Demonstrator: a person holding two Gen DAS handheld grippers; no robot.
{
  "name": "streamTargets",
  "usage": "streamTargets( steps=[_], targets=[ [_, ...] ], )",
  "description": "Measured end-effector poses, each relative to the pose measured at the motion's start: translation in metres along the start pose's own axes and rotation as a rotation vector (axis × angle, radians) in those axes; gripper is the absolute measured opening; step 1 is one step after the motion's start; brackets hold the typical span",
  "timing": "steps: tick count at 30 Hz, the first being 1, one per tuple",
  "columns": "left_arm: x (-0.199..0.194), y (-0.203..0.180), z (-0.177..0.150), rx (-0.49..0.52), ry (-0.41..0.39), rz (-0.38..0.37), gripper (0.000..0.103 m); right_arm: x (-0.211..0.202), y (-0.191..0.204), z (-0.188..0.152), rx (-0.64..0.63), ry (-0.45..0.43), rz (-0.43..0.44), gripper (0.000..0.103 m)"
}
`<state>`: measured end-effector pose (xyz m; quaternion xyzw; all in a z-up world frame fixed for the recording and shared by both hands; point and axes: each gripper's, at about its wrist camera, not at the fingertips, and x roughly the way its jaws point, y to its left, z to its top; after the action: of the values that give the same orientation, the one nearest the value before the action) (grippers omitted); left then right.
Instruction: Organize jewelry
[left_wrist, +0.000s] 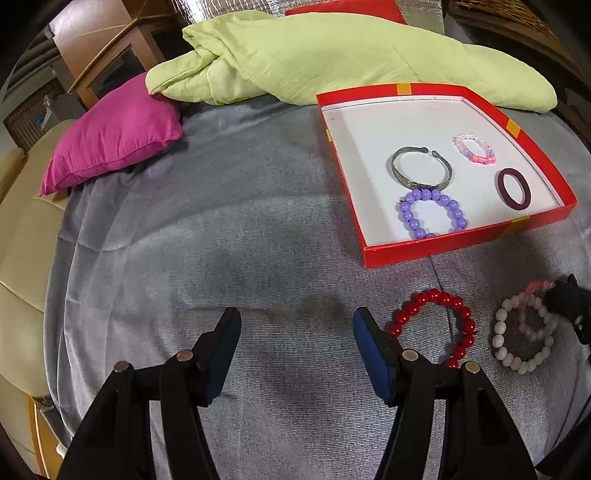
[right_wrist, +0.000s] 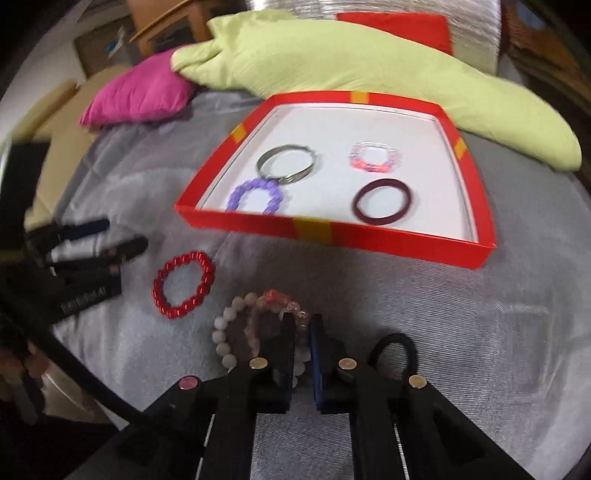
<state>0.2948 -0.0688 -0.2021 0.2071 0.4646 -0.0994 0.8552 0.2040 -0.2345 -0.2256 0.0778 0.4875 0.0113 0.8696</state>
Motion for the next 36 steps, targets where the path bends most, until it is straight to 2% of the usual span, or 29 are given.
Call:
streamTargets(
  steps=[5, 13, 21, 23, 28, 30, 36],
  targets=[
    [0.001, -0.006, 0.000, 0.019, 0.004, -0.024, 0.064, -0.013, -0.032, 0.007, 0.125, -0.029, 0.050, 0.009],
    [0.006, -0.008, -0.005, 0.036, 0.038, -0.072, 0.064, -0.019, -0.076, 0.009, 0.288, -0.024, -0.024, 0.009],
    [-0.002, -0.014, -0.010, 0.043, 0.038, -0.183, 0.064, -0.018, -0.113, 0.002, 0.456, -0.020, -0.065, 0.009],
    [-0.004, -0.015, -0.010, 0.039, 0.033, -0.187, 0.064, -0.021, -0.119, 0.001, 0.487, -0.036, -0.074, 0.009],
    [0.002, -0.020, -0.010, 0.055, 0.040, -0.162, 0.069, -0.020, -0.131, -0.001, 0.536, -0.034, -0.108, 0.009],
    [0.001, -0.021, -0.010, 0.050, 0.041, -0.180, 0.069, -0.014, -0.131, -0.002, 0.535, -0.006, -0.124, 0.009],
    [-0.008, -0.022, -0.009, 0.036, 0.022, -0.275, 0.070, -0.012, -0.131, -0.003, 0.526, 0.001, -0.134, 0.009]
  ],
)
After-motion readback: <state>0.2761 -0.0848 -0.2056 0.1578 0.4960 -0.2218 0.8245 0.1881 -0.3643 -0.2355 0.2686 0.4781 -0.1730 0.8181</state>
